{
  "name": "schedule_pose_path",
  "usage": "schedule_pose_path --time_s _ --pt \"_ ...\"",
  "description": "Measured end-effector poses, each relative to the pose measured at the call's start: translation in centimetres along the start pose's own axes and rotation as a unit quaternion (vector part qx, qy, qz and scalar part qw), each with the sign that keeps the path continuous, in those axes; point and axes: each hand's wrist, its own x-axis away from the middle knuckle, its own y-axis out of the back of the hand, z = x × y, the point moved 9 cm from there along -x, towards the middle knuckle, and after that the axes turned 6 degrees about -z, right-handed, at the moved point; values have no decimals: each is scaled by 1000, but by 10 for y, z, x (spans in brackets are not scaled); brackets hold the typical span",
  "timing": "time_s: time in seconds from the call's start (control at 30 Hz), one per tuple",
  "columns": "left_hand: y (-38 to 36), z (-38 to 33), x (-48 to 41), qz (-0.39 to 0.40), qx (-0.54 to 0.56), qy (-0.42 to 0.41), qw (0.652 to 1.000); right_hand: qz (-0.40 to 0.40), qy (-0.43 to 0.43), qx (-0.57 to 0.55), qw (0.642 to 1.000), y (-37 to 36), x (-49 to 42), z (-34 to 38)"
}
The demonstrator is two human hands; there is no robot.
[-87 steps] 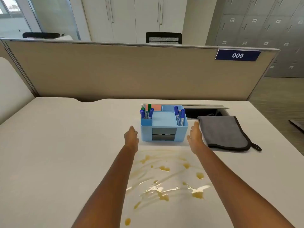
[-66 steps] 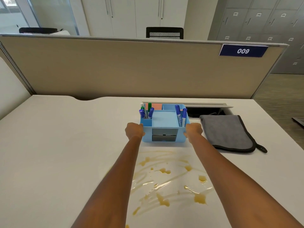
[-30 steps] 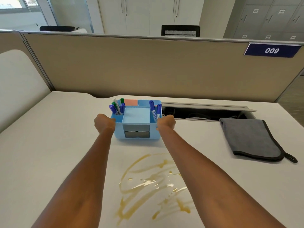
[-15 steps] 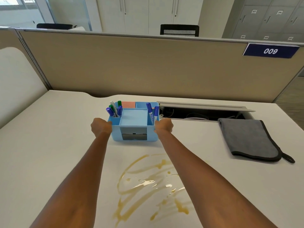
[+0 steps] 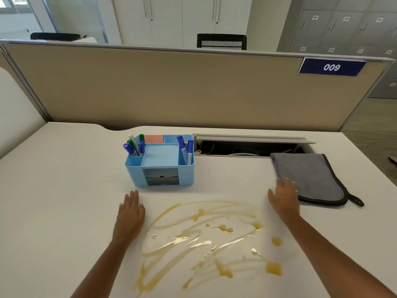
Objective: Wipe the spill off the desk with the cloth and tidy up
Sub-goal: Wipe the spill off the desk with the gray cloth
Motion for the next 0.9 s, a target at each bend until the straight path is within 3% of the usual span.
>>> schedule_pose_path --time_s 0.17,0.3,0.47,0.57,0.73,0.9 --pt "-4 16 5 20 -90 -30 995 13 -43 18 999 -2 0 -61" --pt "-7 19 4 6 -126 -51 991 39 -8 64 997 -8 -5 -66" --pt "-8 20 5 2 -120 -47 992 0 39 122 992 9 -18 -63" --pt "-7 19 9 1 -114 -47 992 -4 13 55 998 27 -27 -68" --pt "-5 18 13 5 -97 -45 994 -152 19 -65 986 101 -29 -56" --pt "-4 18 18 6 -69 -43 997 -227 56 -171 957 165 -12 -39"
